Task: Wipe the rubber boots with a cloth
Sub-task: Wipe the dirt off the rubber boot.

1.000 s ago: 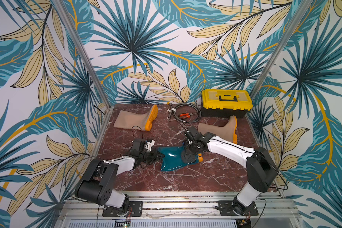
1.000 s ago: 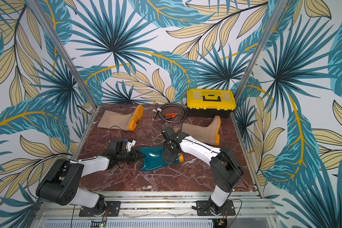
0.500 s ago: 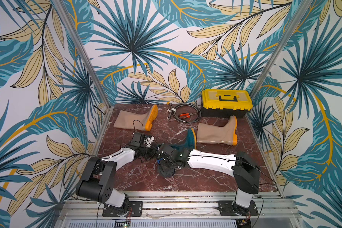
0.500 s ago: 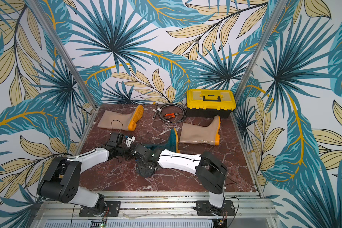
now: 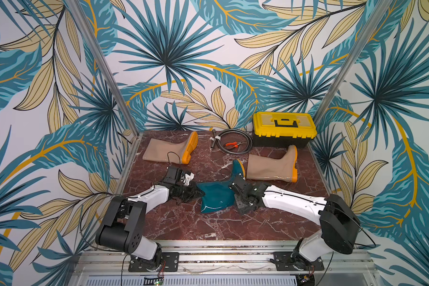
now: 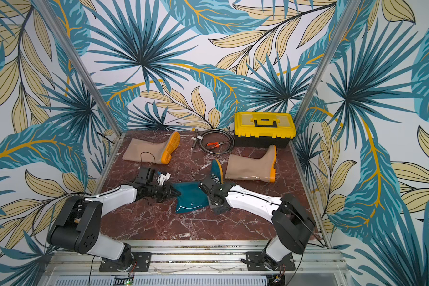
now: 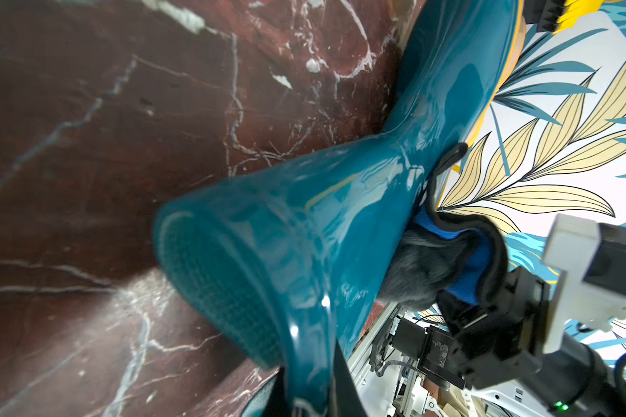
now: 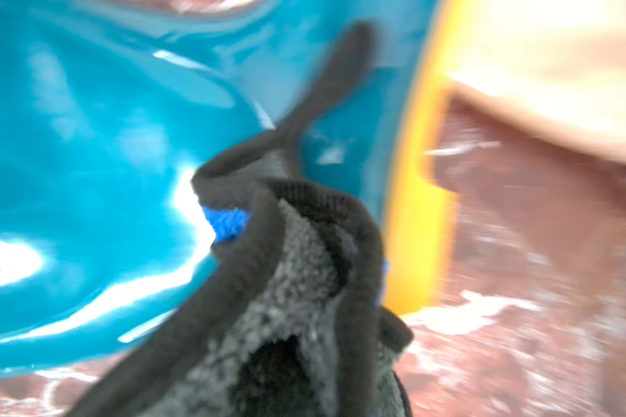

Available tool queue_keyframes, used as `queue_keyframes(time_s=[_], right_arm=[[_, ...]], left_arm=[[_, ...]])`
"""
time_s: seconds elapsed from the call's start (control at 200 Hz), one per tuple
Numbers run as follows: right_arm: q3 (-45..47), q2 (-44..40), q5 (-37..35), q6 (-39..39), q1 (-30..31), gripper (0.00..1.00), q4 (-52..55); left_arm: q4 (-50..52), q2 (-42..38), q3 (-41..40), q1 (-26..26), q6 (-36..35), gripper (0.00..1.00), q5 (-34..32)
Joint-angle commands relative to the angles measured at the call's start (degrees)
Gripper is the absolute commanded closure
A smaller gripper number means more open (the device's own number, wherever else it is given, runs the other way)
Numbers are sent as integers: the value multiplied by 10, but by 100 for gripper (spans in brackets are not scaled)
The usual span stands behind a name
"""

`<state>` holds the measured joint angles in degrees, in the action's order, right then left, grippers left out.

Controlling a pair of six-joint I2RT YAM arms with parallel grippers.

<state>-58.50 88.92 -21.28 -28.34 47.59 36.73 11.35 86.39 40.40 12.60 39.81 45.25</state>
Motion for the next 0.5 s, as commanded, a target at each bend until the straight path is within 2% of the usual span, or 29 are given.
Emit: queue_keyframes(time_s=[0.0,0.055,0.155,0.28,0.36,0.496], right_arm=[[-9,27,-2,8,-1,100,25],[-39,55,41,-3,25,100,-4],[-110,109,78,-18,95,100,-45],[-165,143,134,-42,153,100,-107],[-172,150,154,-44,160,100,-119],[-138,134,107,-25,131,100,-58]], left_arm=[[1,1,15,-12,-13,100,-1],[1,1,17,-12,-11,100,0],[1,-10,16,-13,-9,100,-4],[5,-11,17,-12,-8,100,1],[7,-11,18,-12,-13,100,3],[25,-8,28,-12,-35,100,6]])
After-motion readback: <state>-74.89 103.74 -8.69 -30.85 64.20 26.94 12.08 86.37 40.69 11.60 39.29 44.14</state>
